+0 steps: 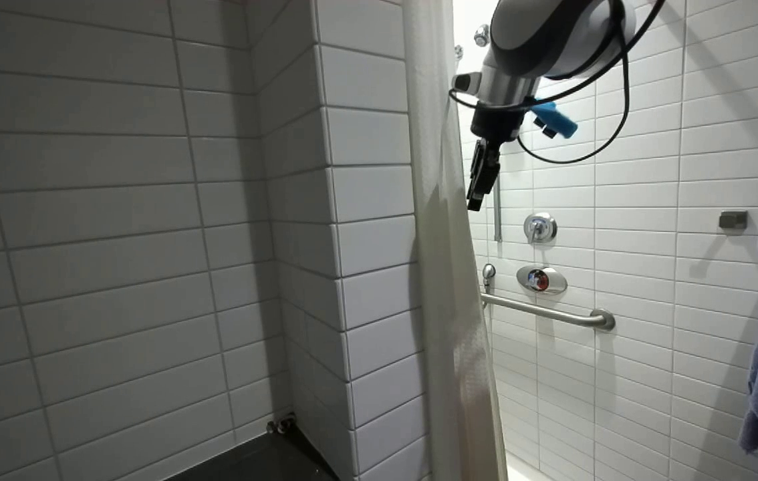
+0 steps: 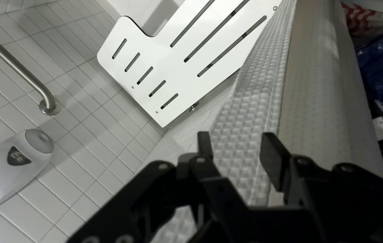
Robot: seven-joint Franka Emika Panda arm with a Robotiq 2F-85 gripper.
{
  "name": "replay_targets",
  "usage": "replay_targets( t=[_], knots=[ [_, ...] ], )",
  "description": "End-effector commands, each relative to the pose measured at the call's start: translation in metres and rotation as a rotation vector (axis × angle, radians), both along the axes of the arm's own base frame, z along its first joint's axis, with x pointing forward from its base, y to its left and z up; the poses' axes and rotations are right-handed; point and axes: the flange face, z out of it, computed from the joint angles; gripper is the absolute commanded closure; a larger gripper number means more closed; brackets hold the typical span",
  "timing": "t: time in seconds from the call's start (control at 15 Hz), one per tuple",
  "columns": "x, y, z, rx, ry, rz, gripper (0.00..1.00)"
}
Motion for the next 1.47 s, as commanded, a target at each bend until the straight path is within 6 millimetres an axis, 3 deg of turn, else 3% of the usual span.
replay_targets(
  t=[0.0, 0.2, 0.33, 1.4],
  knots=[
    [-0.007, 0.005, -0.003, -0.024, 0.019, -0.055, 0.26],
    [-0.016, 0.016, -0.01, -0.028, 0.045, -0.092, 0.06],
    [-0.022, 0.026, -0.016, -0.031, 0.053, -0.102, 0.0],
    [-0.02, 0.028, -0.025, -0.031, 0.073, -0.118, 0.0]
  ],
)
